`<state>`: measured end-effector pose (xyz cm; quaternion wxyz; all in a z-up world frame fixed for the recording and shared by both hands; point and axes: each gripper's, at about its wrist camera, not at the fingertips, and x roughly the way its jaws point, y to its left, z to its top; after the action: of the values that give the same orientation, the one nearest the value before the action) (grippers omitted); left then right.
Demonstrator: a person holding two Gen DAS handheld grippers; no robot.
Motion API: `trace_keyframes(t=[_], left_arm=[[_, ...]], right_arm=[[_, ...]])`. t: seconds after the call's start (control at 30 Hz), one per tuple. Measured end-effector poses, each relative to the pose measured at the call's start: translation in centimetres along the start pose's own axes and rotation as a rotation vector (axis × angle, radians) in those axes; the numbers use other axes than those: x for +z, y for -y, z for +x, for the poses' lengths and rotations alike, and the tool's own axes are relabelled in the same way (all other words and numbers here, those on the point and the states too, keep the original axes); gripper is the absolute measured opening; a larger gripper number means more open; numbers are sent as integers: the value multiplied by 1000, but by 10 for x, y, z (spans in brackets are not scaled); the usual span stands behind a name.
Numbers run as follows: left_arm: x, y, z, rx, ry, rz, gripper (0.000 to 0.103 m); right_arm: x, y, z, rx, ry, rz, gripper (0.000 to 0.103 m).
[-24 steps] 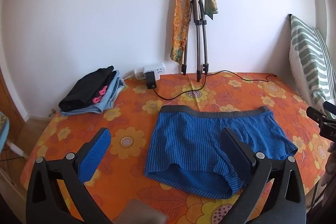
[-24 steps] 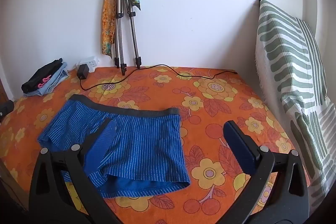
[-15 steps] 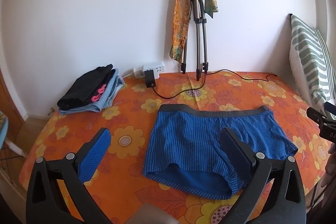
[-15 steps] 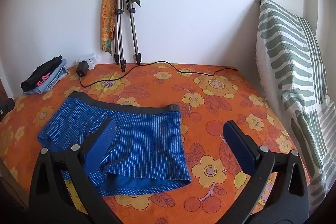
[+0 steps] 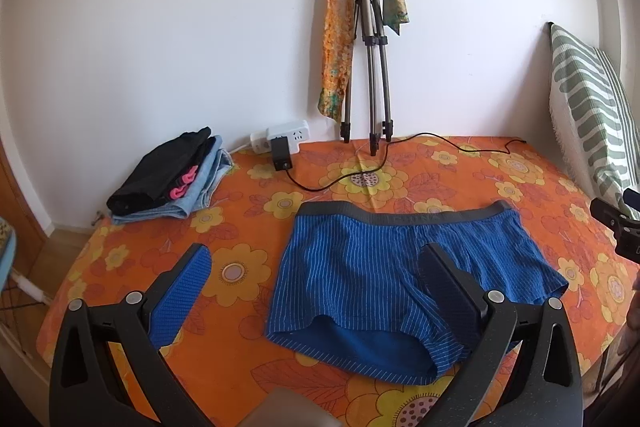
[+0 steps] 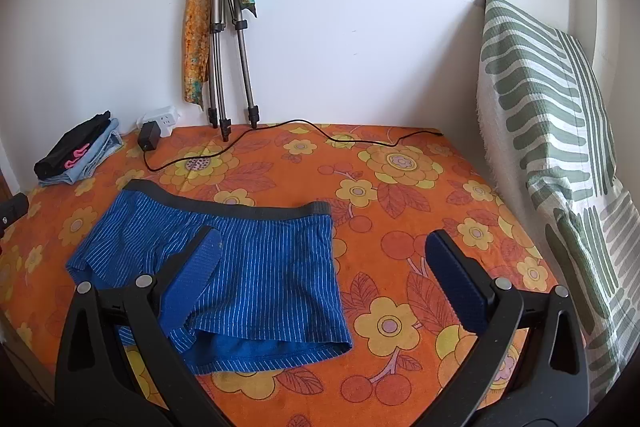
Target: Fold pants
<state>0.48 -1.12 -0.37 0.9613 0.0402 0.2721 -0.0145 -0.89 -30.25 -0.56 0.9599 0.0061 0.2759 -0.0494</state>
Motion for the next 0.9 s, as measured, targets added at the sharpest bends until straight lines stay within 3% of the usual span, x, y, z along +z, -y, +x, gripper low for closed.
trace_keyframes(t=[0.9], left_arm=[[3, -5, -4, 4, 19, -9, 103]], right_arm=[[0, 1, -1, -1, 7, 15, 103]])
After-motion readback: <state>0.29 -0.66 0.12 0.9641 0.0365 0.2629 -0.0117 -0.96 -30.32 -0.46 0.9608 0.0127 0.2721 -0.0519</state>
